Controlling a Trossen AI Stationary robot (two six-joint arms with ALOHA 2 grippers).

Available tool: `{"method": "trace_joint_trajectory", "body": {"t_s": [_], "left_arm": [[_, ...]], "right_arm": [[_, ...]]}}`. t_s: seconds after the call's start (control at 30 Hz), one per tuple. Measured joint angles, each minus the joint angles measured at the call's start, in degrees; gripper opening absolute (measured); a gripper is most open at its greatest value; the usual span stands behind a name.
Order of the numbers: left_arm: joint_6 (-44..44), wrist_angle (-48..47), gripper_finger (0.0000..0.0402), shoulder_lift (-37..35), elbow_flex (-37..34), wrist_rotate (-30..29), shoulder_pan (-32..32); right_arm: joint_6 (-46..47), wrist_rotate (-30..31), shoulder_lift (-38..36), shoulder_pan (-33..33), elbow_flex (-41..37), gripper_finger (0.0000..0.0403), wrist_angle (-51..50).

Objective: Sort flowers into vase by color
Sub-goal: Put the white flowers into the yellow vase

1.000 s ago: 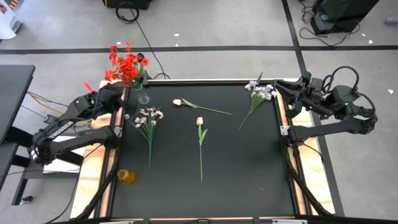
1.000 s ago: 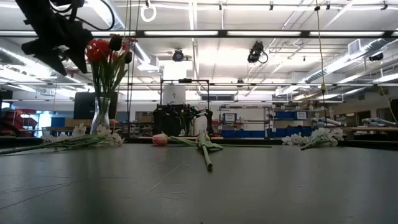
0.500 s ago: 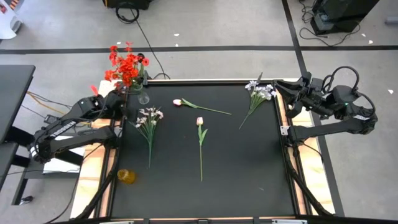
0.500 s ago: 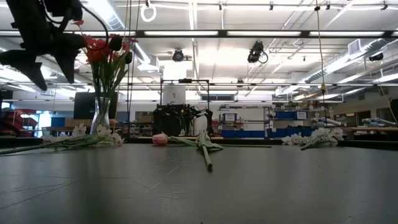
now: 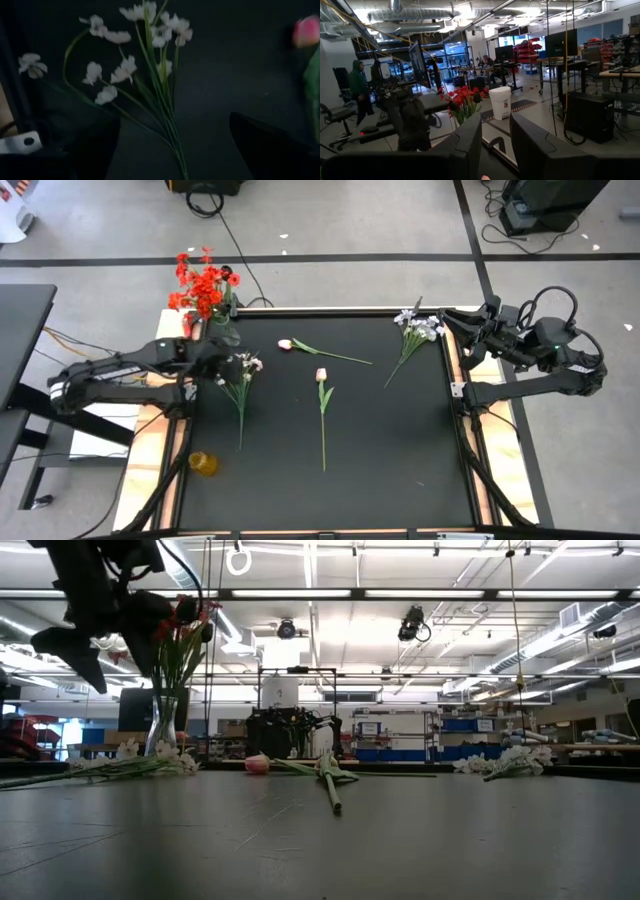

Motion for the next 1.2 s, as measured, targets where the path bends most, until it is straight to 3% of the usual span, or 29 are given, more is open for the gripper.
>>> {"method": "trace_joint_trajectory", "body": {"t_s": [0.33, 0.57, 0.9, 1.2], "left_arm": [[-11.61, 2.69, 0.0379, 8.81, 0.0, -0.37, -10.21], [-16.51, 17.45, 0.0379, 14.99, -0.02, -0.41, -17.88], [-15.83, 36.38, 0.0379, 24.16, -0.02, -1.96, -23.37], [-10.78, 51.64, 0.0379, 25.67, -0.07, -1.97, -24.69]], "right_arm": [[0.0, 0.0, 0.0, 0.0, 0.0, 0.011, -0.01], [0.0, 0.0, 0.0, 0.0, 0.0, 0.011, 0.0], [0.0, 0.0, 0.0, 0.0, 0.0, 0.011, -0.01], [3.57, 0.0, 0.26, 0.01, -0.02, 0.011, 2.69]]}}
